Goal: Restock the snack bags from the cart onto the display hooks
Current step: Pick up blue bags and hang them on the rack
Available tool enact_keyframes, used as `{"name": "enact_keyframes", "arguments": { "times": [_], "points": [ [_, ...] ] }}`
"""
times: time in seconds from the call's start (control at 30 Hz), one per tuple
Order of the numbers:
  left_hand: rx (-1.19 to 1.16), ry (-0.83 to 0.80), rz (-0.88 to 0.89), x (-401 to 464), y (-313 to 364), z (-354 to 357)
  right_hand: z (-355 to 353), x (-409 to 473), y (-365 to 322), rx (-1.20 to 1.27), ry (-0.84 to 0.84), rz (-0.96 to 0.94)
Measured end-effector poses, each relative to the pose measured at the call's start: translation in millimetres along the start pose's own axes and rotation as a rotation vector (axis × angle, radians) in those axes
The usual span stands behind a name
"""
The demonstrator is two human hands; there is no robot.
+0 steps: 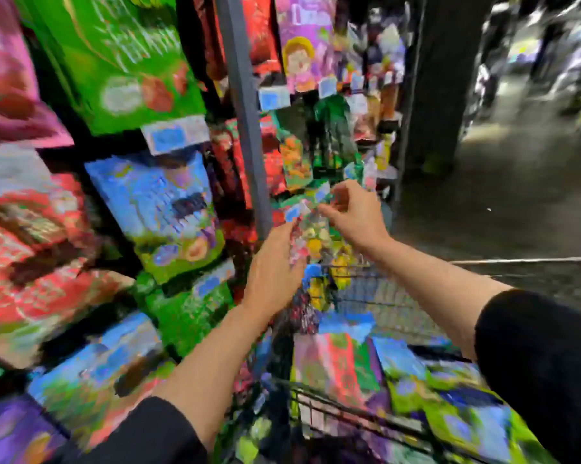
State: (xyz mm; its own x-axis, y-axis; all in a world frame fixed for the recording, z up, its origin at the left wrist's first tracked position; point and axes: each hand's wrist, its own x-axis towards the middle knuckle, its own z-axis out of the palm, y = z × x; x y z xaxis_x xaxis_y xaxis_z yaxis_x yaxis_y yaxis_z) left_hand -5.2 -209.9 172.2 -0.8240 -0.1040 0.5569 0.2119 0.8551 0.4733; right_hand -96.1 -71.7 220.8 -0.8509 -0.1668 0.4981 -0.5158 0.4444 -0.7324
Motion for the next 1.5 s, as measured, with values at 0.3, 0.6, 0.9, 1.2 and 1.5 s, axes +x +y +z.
{"name": "enact_keyframes", "arguments": {
  "times": [0.3,0.6,0.9,1.2,1.5],
  "points": [
    [-0.174,-0.527,-0.338,-69,22,221,-82,-87,267,-0.301,-0.172,0.552],
    [-0.158,-0.827,-0.579,-93,9,367,-100,-160,425,-0.502,-0.466,0.789],
    [-0.131,-0.789,-0.896,-137,-32,447,-75,-202,458,-0.637,-0.605,0.409],
    [-0.2,-0.612,-1.091,-106,-43,473,-39,-130,503,-0.928,-0.514,0.191],
    [-0.553,-0.445,-1.291,-91,-51,464,-25,-149,459,-0.979,-0.731,0.195]
  ]
}}
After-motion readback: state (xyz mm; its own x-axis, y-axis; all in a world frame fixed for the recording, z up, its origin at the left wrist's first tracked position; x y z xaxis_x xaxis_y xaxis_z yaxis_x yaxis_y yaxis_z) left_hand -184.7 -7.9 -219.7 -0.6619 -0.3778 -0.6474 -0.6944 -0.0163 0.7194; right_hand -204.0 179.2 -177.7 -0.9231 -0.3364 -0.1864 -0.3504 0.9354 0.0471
